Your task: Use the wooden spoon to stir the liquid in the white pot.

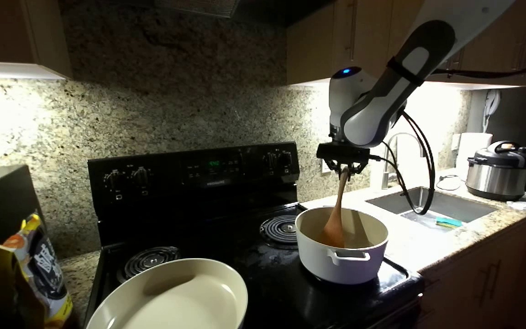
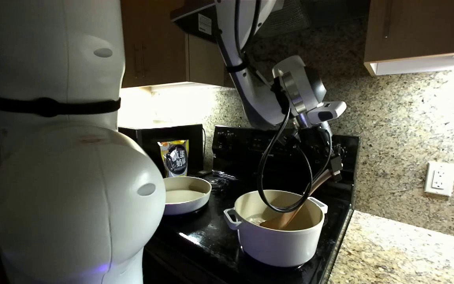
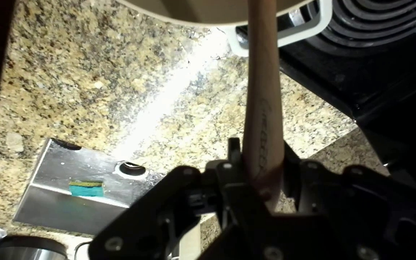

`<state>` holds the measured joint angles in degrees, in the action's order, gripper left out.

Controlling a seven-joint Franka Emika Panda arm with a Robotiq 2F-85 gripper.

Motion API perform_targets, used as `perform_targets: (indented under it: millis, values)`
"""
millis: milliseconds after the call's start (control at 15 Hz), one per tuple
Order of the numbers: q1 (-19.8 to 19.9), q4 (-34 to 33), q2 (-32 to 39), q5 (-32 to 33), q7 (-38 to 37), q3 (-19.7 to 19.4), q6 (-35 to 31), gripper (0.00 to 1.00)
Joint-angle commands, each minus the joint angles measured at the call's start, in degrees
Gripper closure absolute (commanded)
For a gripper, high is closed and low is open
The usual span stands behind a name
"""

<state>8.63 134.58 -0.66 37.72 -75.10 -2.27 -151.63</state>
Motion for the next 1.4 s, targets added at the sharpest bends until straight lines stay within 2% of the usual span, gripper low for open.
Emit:
perform_targets:
  millis: [0,400,867,1333]
  values:
    - [-0.25,-1.33,1.53,0.44,-2.03,-2.48,0.39,0.93]
    - [-0.39,1.79,-0.32,1.33,-1.78,-5.06,-0.49,0.93]
    - [-3.61,3.38,0.51,0.3,0.3,-2.67,-0.8,0.93]
    - [-5.38,1.0,1.09,1.36,-1.44,-1.57,-0.15,0.93]
